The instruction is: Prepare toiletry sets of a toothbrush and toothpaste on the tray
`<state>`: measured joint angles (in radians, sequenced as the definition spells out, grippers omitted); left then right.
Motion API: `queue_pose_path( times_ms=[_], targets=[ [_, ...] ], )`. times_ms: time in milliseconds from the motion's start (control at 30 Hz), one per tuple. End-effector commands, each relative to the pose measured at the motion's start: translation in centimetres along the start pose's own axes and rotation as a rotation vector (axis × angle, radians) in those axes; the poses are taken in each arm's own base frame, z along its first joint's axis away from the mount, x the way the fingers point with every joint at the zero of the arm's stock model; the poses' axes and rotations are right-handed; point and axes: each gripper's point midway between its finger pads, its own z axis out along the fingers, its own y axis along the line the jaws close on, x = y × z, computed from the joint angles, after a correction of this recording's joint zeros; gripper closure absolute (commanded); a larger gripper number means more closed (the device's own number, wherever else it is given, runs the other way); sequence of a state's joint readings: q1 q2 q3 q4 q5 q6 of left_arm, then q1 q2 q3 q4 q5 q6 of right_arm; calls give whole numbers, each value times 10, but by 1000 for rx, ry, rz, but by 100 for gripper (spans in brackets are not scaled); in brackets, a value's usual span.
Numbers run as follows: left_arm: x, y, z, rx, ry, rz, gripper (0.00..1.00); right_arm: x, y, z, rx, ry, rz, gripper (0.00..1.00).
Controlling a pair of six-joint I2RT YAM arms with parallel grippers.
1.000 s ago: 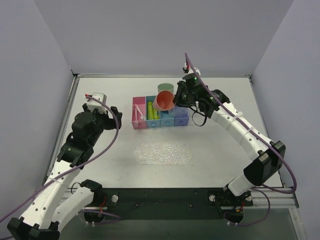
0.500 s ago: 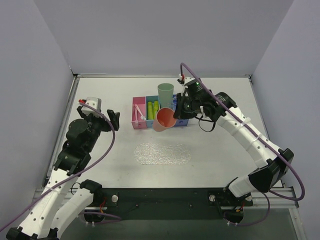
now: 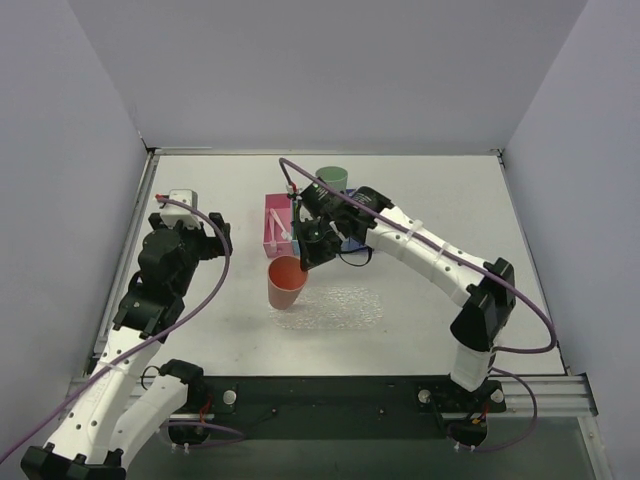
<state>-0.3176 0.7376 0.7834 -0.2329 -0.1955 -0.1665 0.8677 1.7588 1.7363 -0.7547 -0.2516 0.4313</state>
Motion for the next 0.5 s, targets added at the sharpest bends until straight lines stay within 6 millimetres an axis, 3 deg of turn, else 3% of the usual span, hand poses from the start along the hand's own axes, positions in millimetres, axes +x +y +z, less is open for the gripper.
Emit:
queue_pose_path(
  times_ms=[0, 467],
  targets=[
    [-21, 32, -6, -173, -47, 0, 5, -5, 18, -3, -3, 6, 12, 100],
    [-20, 32, -6, -174, -44, 1, 5, 3, 9, 35, 142, 71, 4, 100]
  ],
)
